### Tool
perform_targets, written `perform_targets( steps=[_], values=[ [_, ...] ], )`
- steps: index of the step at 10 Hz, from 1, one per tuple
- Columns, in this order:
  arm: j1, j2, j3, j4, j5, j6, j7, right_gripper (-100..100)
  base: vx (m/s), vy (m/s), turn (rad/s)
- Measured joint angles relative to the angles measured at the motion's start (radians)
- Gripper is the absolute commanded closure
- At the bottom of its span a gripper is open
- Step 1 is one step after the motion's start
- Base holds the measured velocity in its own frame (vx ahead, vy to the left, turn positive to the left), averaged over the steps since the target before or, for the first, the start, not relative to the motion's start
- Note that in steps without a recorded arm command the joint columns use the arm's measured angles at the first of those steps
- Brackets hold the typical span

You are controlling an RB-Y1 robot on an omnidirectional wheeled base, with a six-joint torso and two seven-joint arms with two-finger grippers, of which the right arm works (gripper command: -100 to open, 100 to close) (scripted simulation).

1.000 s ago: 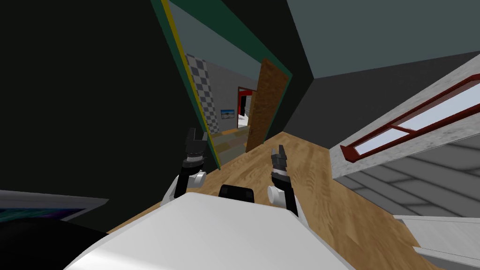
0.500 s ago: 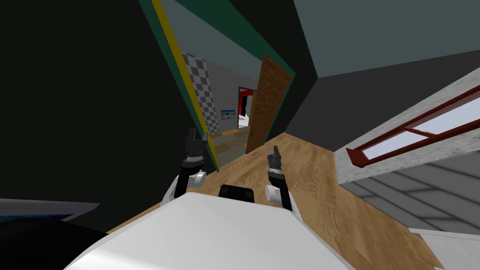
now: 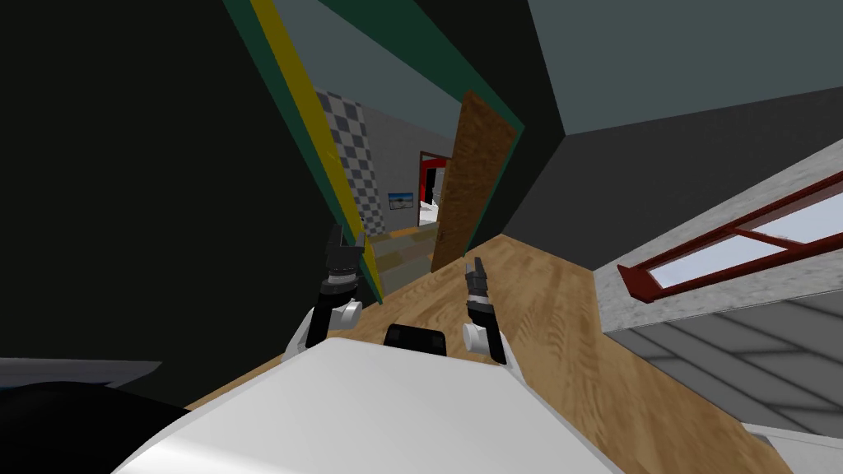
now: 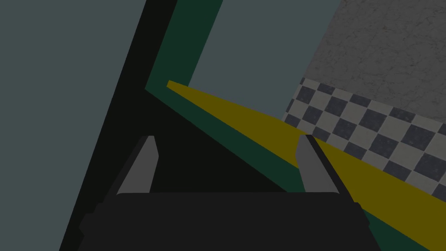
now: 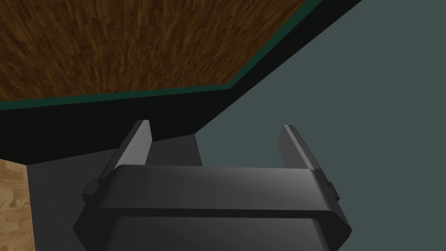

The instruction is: Push the door open

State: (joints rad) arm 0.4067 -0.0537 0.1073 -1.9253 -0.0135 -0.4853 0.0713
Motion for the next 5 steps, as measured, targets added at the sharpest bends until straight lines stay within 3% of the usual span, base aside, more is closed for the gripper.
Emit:
perform_targets(
  steps=[5],
  values=[
    [-0.049,-0.016,0.02,0.105,0.0,-0.024,-0.013,-100,0.098,-0.066,0.04]
  ],
)
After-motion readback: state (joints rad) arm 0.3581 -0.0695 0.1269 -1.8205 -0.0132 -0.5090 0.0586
